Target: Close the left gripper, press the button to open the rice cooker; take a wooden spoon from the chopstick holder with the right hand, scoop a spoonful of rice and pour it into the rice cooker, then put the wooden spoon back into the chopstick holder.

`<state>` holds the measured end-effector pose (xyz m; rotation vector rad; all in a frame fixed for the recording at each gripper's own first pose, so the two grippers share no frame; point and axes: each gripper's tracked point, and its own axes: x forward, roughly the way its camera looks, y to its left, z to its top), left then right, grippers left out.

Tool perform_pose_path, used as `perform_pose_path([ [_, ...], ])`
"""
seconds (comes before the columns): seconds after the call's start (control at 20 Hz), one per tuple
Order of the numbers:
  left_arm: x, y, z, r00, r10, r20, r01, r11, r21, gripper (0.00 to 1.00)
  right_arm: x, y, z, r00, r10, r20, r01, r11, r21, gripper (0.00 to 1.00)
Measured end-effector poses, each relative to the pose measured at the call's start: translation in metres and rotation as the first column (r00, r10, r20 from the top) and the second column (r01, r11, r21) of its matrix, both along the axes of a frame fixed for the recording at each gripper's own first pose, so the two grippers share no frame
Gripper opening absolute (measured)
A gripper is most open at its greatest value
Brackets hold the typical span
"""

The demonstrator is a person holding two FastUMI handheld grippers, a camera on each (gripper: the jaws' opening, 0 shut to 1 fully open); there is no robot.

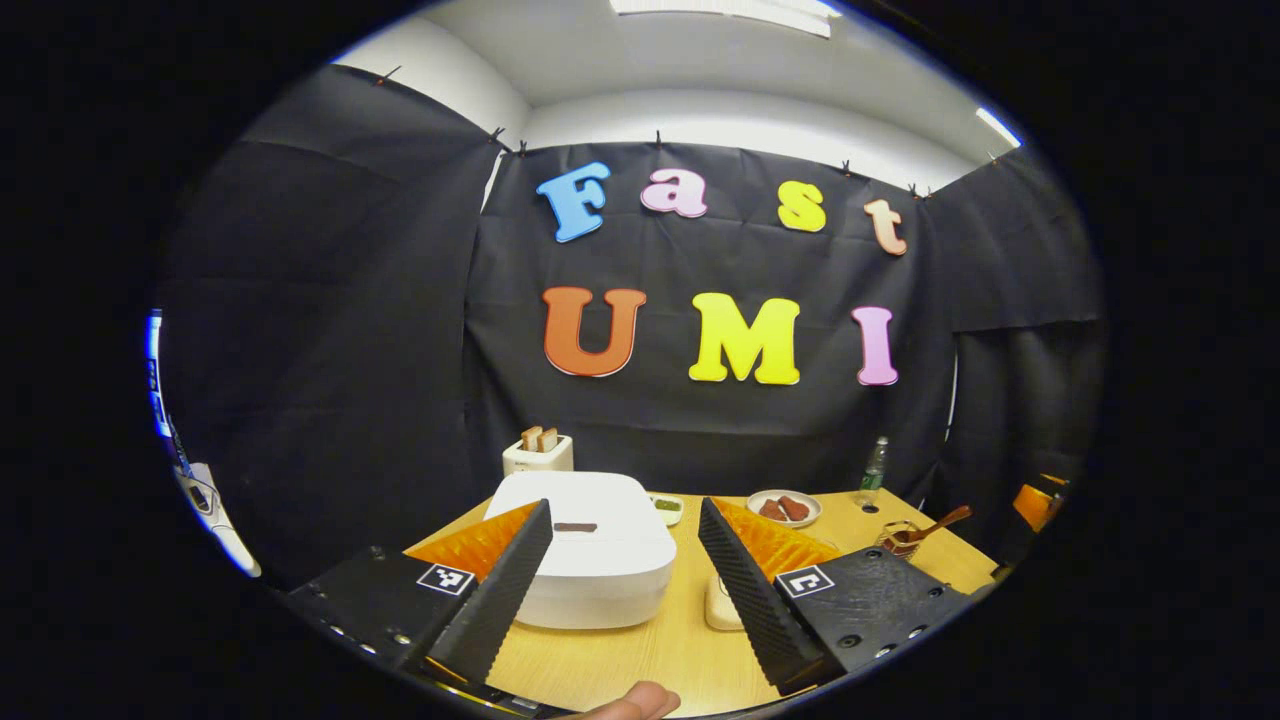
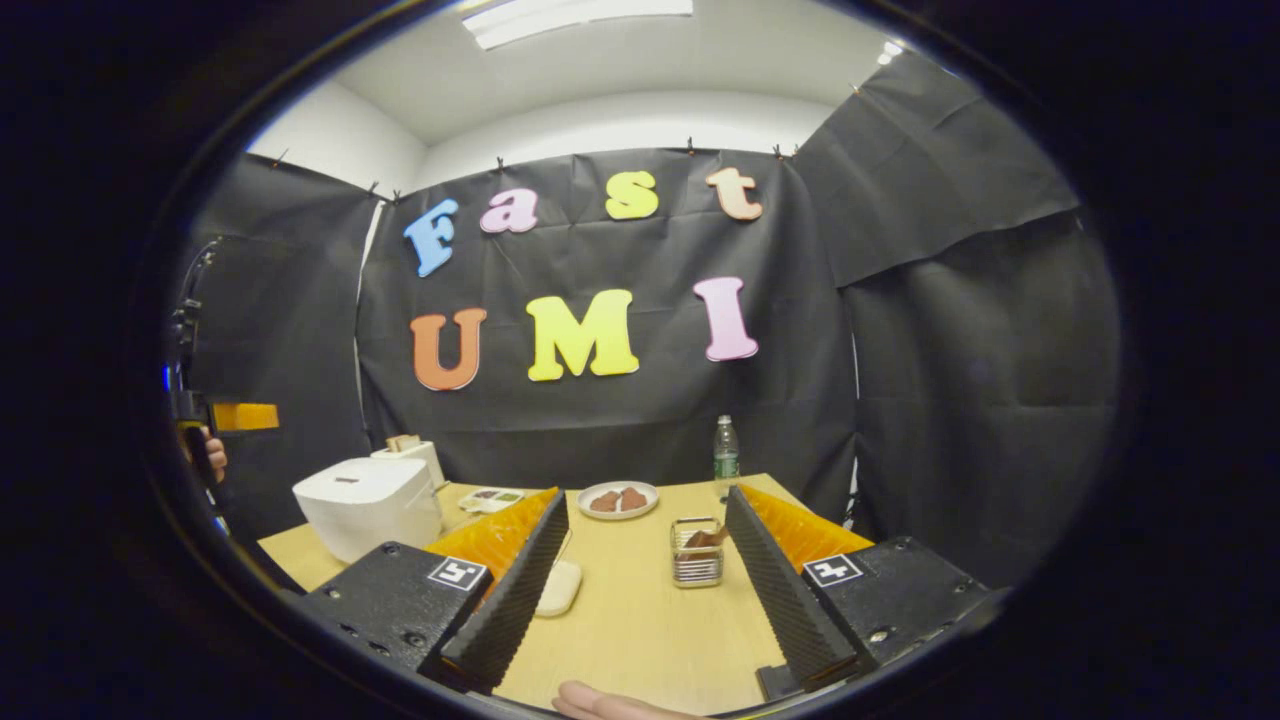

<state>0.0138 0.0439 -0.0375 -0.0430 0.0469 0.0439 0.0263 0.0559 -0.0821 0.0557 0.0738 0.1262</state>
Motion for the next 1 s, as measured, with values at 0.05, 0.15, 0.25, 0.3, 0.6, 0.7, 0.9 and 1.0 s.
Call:
perform_pose_path([
  [0.05, -0.009, -0.004, -0.001, 1.0, -0.011, 0.01, 0.011, 1.0, 0.003, 0.94, 0.001, -0.001, -0.001, 1.0, -0.004, -0.007, 0.004, 1.0, -0.001, 0.99],
  [0.15, -0.025, -0.01, -0.003, 1.0, -0.012, 0.029, 0.012, 1.0, 0.018, 0.94, 0.003, -0.004, 0.002, 1.0, -0.02, -0.008, 0.02, 1.0, -0.012, 1.0],
  [0.25, -0.04, -0.015, -0.006, 0.999, -0.005, 0.046, 0.003, 0.999, 0.039, 0.94, 0.003, 0.0, 0.006, 1.0, -0.017, -0.009, 0.017, 1.0, -0.002, 0.96],
  [0.3, -0.045, -0.017, -0.005, 0.998, 0.0, 0.058, -0.003, 0.998, 0.059, 0.94, 0.001, 0.006, 0.008, 1.0, -0.006, -0.01, 0.006, 1.0, -0.002, 0.99],
  [0.6, -0.055, -0.039, -0.002, 0.992, -0.025, 0.122, 0.011, 0.993, 0.115, 0.94, -0.008, 0.015, 0.007, 1.0, -0.004, -0.02, 0.004, 1.0, 0.02, 0.99],
  [0.7, -0.054, -0.041, -0.003, 0.991, -0.036, 0.126, 0.021, 0.993, 0.118, 0.95, -0.013, 0.02, 0.008, 1.0, 0.0, -0.018, 0.0, 1.0, 0.002, 0.99],
  [0.9, -0.055, -0.042, -0.007, 0.992, -0.037, 0.117, 0.023, 0.992, 0.122, 0.96, -0.02, 0.016, 0.025, 0.998, -0.029, 0.047, 0.03, 0.999, -0.029, 0.99],
  [1.0, -0.055, -0.041, -0.006, 0.993, -0.027, 0.118, 0.013, 0.993, 0.117, 0.96, -0.023, 0.012, 0.028, 0.997, -0.051, 0.063, 0.053, 0.998, -0.035, 1.0],
])
